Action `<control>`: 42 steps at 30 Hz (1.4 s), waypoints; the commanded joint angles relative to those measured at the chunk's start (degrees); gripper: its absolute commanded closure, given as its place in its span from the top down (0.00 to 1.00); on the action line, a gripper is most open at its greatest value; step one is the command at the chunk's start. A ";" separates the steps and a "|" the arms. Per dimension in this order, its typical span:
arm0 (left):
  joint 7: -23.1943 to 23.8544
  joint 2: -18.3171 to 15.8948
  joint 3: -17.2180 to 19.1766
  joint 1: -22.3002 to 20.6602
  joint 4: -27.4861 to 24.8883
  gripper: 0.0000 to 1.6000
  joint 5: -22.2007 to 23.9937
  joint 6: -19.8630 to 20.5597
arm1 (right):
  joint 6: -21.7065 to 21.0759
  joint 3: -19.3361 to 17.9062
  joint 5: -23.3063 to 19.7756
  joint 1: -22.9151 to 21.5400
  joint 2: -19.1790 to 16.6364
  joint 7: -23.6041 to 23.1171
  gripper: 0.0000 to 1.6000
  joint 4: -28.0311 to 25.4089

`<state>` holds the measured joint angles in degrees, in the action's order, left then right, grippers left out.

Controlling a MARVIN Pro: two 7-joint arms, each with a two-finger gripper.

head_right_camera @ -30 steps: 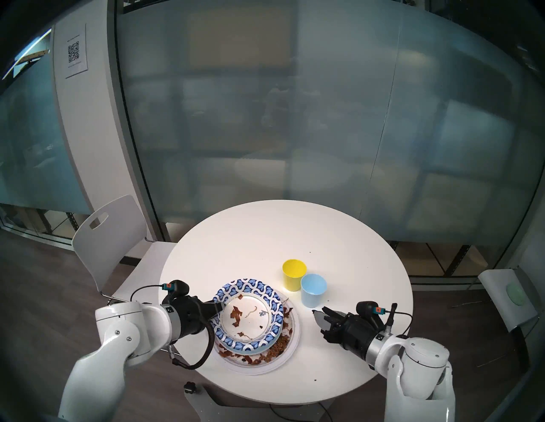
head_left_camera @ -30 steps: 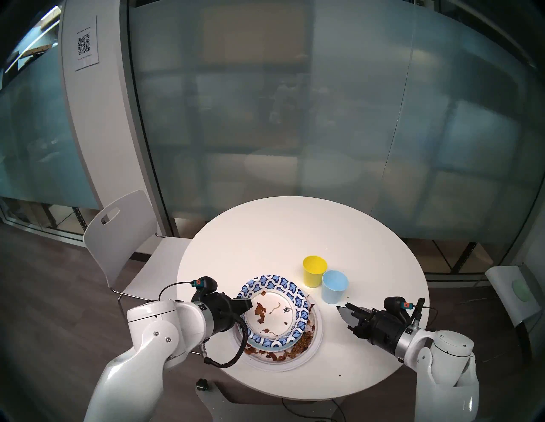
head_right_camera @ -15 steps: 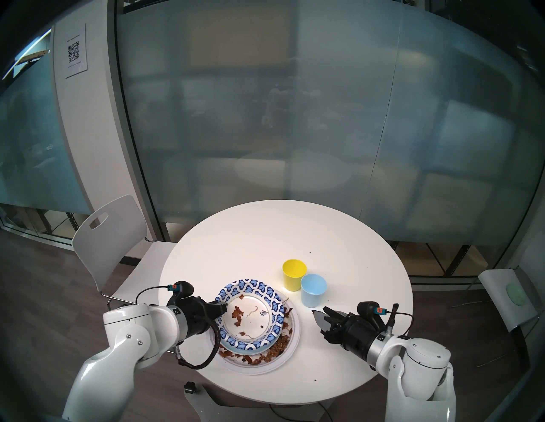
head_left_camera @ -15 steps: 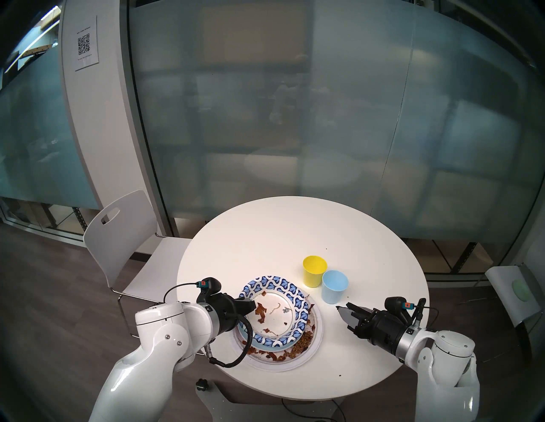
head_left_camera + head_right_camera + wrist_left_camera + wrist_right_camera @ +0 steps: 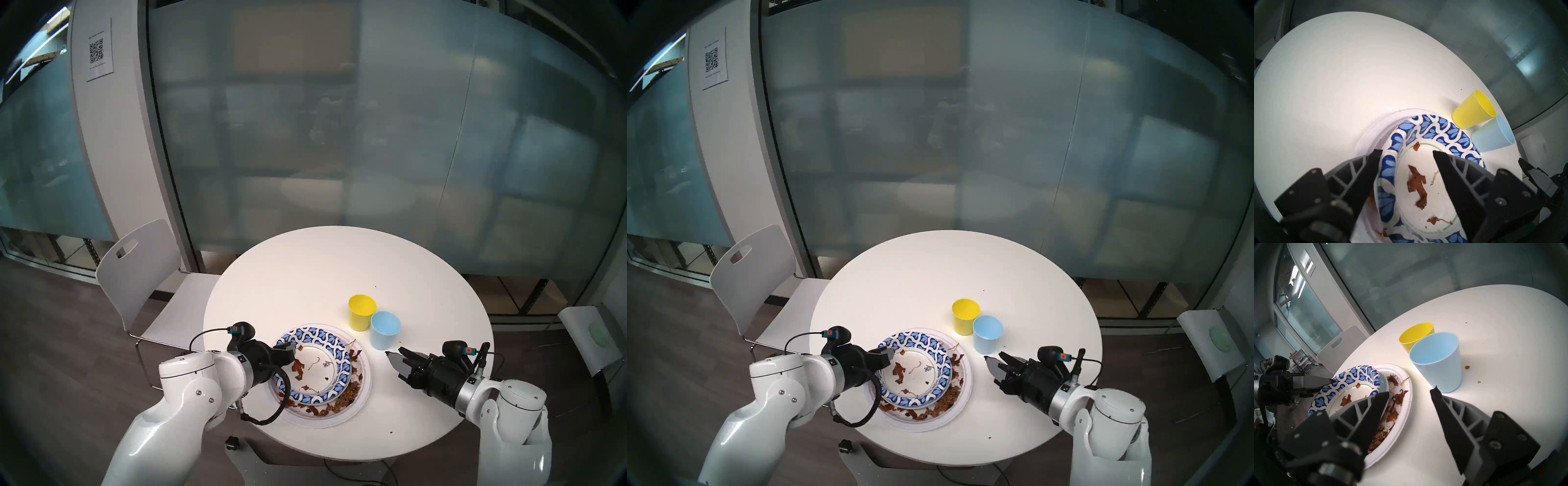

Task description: Stack the plates into one stack

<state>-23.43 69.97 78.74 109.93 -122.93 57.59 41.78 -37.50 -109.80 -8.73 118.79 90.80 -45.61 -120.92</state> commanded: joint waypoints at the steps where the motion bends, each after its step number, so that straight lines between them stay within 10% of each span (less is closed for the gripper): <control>1: 1.11 -1.08 1.03 -0.42 -0.63 0.83 -0.89 -1.34 | -0.20 -0.21 -0.28 -1.09 -0.41 -0.23 0.74 -1.05; 19: 3.32 -2.07 8.41 -0.63 -1.52 0.85 0.56 -2.56 | -3.44 -4.09 -0.23 -8.88 -4.53 0.03 0.75 1.31; 42: 4.34 -2.81 11.83 1.35 -2.80 1.00 1.95 -3.51 | -10.40 0.70 3.16 -21.66 -12.42 -1.26 0.65 10.39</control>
<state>-19.20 67.05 89.44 111.05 -124.15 59.42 38.99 -47.23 -109.66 -5.26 102.73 80.65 -46.19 -110.77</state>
